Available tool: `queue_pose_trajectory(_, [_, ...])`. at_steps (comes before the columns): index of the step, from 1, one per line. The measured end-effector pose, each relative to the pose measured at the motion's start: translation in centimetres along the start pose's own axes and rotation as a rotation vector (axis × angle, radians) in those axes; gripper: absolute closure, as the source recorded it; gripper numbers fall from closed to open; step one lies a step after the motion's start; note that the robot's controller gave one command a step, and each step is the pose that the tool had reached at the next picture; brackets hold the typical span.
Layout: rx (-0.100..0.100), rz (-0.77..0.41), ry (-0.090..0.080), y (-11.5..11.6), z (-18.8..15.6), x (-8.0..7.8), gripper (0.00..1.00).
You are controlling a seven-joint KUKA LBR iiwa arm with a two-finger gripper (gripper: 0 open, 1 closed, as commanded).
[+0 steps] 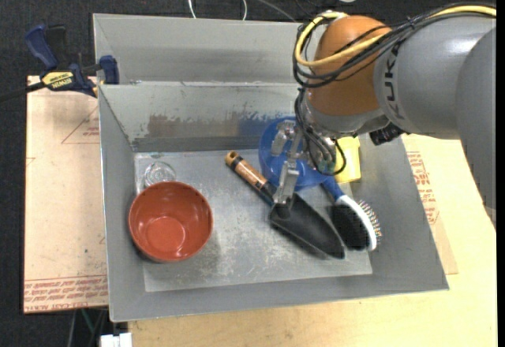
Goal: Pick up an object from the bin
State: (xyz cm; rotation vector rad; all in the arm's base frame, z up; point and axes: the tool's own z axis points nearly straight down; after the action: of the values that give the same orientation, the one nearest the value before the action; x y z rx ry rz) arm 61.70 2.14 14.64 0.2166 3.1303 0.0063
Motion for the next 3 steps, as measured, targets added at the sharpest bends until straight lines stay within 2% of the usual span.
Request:
queue_pose_trajectory(1, [0.0,0.014,0.002,0.1,2.4,-0.2,0.0])
queue_pose_trajectory(2, [-0.004,0.05,-0.001,-1.3,5.5,-0.6,0.0])
queue_pose_trajectory(3, [-0.004,0.044,-0.009,-2.2,5.3,1.5,0.0])
